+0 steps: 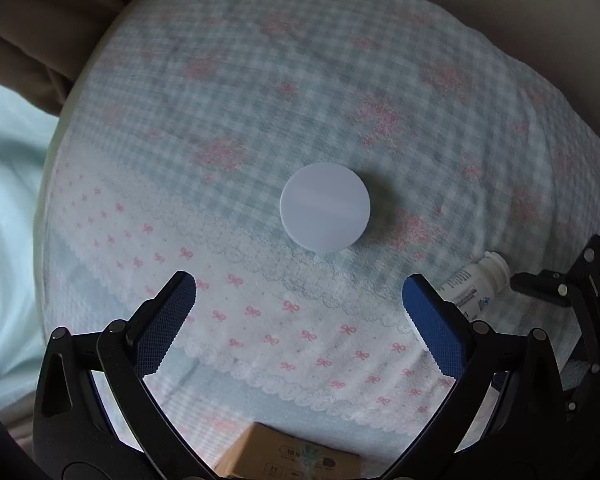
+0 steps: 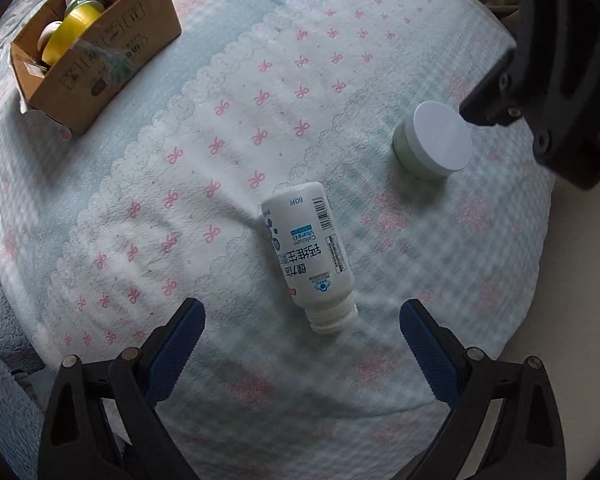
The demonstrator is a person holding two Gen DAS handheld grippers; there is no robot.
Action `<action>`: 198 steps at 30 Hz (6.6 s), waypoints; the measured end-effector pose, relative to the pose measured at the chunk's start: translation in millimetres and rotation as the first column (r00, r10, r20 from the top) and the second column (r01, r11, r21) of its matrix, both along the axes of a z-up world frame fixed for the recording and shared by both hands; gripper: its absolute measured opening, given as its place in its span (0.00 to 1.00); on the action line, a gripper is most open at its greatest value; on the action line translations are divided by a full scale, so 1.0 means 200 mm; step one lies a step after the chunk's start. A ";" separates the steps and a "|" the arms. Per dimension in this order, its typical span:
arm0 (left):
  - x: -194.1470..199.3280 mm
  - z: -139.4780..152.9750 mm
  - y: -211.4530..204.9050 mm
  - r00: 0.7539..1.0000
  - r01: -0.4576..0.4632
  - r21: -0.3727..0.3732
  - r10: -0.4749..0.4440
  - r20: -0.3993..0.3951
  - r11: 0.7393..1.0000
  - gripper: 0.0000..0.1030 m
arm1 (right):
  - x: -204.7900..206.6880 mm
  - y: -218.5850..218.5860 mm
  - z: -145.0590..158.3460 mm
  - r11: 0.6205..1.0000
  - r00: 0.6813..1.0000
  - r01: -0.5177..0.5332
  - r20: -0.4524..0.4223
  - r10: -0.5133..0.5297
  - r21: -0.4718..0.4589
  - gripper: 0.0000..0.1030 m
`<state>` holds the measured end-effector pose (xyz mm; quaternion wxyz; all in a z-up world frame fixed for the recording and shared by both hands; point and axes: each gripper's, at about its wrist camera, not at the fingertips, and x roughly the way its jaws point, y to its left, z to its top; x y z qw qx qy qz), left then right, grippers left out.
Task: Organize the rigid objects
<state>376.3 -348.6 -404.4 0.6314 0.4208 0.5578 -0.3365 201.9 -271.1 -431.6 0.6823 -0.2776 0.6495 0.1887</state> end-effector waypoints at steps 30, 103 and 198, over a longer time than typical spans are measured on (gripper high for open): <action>-0.04 -0.55 -0.29 0.966 0.232 0.108 -0.217 -0.138 0.967 0.66 | 0.28 0.13 -0.46 0.979 0.974 -0.178 -0.161 0.160 -0.099 0.47; -0.72 1.09 2.39 0.744 -0.606 -0.313 0.660 0.105 0.732 0.66 | -0.06 1.17 1.33 0.990 0.965 -0.050 0.263 0.015 0.129 0.45; -1.48 2.12 2.35 0.420 -0.417 -0.816 0.881 0.217 0.400 1.00 | -0.58 0.84 2.27 0.763 0.556 0.314 0.542 -0.631 0.565 1.00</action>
